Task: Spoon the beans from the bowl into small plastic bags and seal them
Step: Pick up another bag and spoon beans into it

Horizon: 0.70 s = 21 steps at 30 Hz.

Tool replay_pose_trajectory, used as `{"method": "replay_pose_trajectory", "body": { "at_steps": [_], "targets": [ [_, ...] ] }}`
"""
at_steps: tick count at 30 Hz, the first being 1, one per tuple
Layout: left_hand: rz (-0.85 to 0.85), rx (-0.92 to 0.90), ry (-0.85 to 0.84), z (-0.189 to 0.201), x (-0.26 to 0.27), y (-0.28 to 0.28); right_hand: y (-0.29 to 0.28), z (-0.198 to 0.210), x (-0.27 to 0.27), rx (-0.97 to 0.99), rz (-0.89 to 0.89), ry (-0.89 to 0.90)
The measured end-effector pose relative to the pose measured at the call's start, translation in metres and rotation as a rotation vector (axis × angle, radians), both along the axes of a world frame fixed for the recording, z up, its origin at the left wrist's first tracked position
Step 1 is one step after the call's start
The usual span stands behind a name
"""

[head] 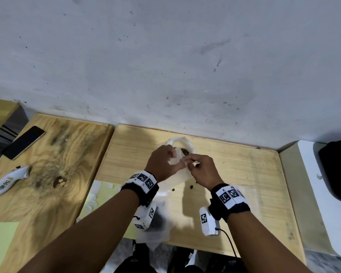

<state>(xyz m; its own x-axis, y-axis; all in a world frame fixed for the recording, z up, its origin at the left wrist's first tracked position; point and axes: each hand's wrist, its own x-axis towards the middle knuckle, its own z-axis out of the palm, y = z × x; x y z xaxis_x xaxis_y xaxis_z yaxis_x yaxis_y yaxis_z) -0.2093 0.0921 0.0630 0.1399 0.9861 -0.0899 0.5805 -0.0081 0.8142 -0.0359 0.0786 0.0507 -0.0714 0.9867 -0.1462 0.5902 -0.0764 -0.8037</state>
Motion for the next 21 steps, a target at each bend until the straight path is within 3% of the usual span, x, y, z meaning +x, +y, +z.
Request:
{"method": "replay_pose_trajectory", "body": {
  "at_steps": [5, 8, 14, 21],
  "targets": [
    [-0.208, 0.06, 0.336, -0.017, -0.003, -0.005, 0.006, -0.001, 0.0, -0.113, -0.147, 0.264],
    [-0.27, 0.049, 0.435, -0.023, -0.003, -0.003, 0.007, 0.011, 0.0, -0.198, -0.146, 0.372],
    [-0.369, 0.138, 0.448, -0.026, -0.012, 0.001, 0.012, 0.006, 0.008, -0.248, 0.058, 0.225],
    [-0.425, 0.169, 0.498, -0.028, -0.015, 0.002, 0.014, 0.004, 0.004, -0.163, 0.069, 0.125]
  ]
}}
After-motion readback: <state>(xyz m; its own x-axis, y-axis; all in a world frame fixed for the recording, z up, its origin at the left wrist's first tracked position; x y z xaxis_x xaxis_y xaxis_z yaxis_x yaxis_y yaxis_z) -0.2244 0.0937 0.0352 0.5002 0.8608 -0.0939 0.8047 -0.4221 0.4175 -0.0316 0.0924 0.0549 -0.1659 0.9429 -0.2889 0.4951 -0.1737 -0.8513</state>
